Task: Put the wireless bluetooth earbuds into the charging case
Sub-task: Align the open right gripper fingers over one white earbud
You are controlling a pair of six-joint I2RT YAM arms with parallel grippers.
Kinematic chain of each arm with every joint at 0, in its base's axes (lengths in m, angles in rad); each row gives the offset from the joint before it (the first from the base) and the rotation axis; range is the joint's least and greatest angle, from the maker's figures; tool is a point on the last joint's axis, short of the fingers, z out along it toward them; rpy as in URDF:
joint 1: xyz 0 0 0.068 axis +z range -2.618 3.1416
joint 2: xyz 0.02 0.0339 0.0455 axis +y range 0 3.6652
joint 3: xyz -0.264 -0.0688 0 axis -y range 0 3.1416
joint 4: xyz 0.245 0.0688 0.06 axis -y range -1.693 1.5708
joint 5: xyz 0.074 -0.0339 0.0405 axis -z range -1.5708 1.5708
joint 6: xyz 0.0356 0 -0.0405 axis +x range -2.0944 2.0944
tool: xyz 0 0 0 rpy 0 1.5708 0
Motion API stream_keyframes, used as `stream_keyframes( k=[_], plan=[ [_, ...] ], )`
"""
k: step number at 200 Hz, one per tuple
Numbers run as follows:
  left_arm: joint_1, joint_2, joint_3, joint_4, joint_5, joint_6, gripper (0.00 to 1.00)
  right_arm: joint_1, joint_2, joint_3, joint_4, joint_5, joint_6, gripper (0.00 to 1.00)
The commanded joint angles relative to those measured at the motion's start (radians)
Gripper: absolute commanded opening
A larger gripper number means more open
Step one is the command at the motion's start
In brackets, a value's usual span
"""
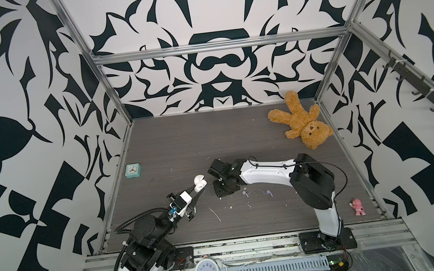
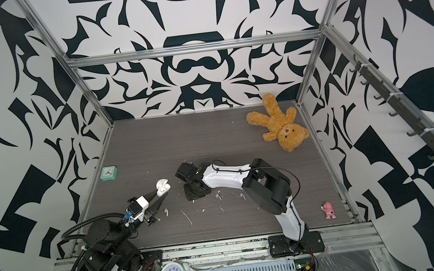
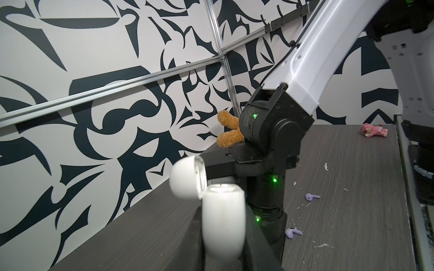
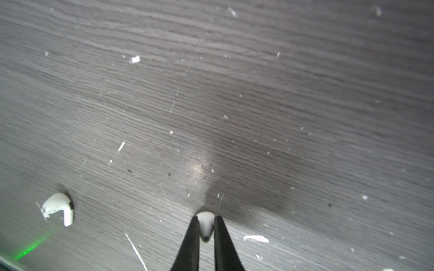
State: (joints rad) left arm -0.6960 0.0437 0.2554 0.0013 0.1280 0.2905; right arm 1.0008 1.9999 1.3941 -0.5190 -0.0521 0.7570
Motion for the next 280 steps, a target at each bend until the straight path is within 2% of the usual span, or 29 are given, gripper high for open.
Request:
stream_keyframes(
  k=[1,74,137,210,248,280],
  plan=[
    [-0.002,0.004,-0.008,0.002,0.009,0.018,0.00,-0.004,0.000,0.011,-0.013,0.004,-0.010,0.15],
    [-0.002,0.008,-0.007,0.000,0.010,0.021,0.00,-0.013,-0.008,-0.011,-0.002,-0.002,-0.008,0.10],
    [-0.002,0.010,-0.007,0.000,0.009,0.026,0.00,-0.027,-0.020,-0.044,0.008,-0.008,-0.007,0.11],
    [-0.002,0.010,-0.007,0.000,0.009,0.030,0.00,-0.038,-0.058,-0.055,0.006,-0.002,-0.044,0.22],
    [-0.002,0.006,-0.008,0.001,0.008,0.033,0.00,-0.049,-0.095,-0.062,0.020,-0.014,-0.111,0.35],
    [-0.002,-0.001,-0.007,0.000,0.005,0.035,0.00,-0.060,-0.127,-0.093,0.085,-0.076,-0.210,0.48]
  ],
)
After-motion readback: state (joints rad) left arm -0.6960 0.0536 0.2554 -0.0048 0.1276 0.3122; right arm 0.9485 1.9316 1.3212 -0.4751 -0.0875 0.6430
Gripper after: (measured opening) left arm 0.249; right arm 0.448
